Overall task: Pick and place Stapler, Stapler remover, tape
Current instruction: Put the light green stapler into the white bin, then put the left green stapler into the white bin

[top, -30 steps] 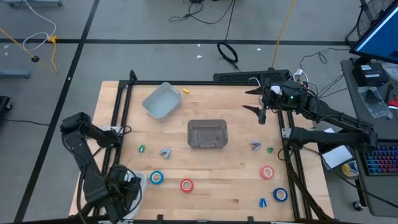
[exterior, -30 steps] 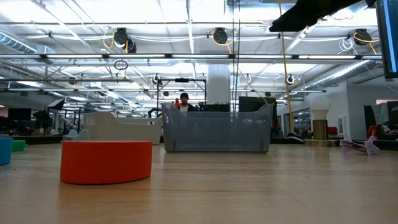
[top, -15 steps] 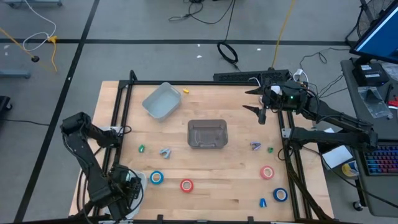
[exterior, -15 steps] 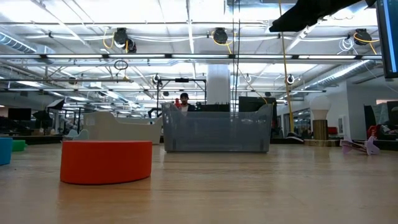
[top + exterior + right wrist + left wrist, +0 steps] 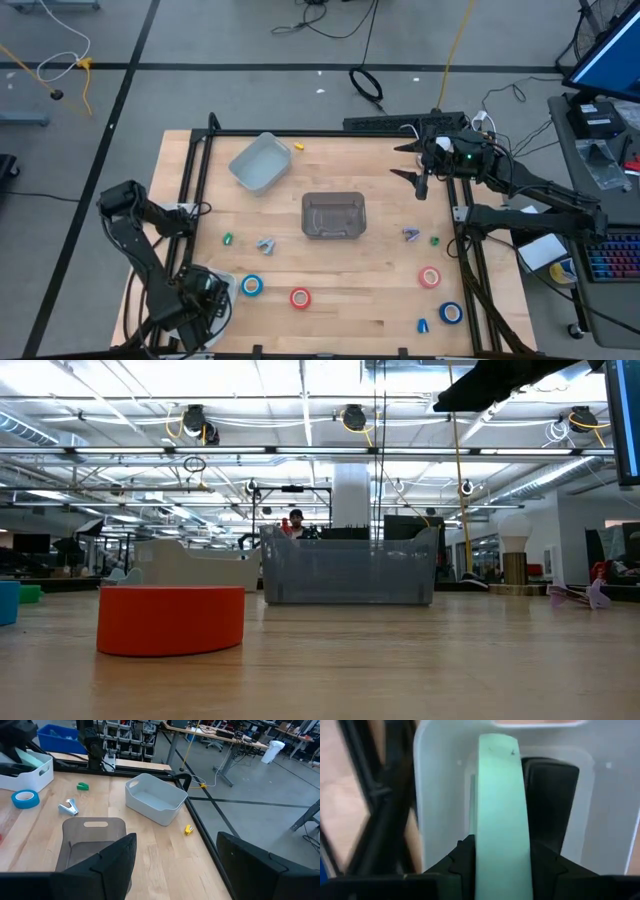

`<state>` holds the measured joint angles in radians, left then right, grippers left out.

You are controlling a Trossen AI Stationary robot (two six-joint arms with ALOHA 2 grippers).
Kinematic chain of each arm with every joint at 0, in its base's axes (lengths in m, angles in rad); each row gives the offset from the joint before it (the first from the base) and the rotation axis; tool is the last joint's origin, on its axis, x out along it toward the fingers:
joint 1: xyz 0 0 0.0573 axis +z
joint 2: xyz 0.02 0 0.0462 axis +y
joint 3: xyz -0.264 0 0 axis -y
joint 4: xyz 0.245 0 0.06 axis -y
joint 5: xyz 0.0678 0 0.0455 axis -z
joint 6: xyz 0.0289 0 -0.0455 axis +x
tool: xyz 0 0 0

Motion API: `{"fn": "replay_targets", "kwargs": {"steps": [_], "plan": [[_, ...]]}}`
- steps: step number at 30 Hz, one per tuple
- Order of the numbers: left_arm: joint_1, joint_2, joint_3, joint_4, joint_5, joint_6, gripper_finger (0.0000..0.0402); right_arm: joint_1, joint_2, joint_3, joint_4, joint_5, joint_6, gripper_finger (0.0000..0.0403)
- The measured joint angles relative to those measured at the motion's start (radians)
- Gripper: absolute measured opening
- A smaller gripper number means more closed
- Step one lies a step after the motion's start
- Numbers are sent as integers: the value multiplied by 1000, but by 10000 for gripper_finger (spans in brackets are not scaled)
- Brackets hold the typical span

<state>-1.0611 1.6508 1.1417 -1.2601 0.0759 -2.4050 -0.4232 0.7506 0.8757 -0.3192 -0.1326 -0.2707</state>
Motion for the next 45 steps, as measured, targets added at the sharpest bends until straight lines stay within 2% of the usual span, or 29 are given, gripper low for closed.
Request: {"fn": "replay_targets", "kwargs": {"steps": [8,15,21,23,26,30,32,34,42,45], "plan": [[-2,-1,-39,37,2,-3,124,0,0,0,0,0,5,267],[-2,0,-41,33,49,-2,194,0,0,0,0,0,5,267],[4,-6,-41,35,51,-1,201,0,0,0,0,0,8,267],[15,-27,-35,30,12,0,196,0,0,0,0,0,8,267],[35,-74,-4,-18,-107,-7,185,0,0,0,0,0,9,267],[79,-149,46,-122,-372,8,171,0,0,0,0,0,9,267],[119,-184,54,-153,-473,73,162,0,0,0,1,0,9,267],[174,-218,56,-168,-513,169,153,0,0,0,0,0,9,267],[468,-259,55,-212,-523,706,117,0,0,0,0,0,9,267],[589,-259,34,-215,-513,820,108,0,0,0,0,0,9,267]]}}
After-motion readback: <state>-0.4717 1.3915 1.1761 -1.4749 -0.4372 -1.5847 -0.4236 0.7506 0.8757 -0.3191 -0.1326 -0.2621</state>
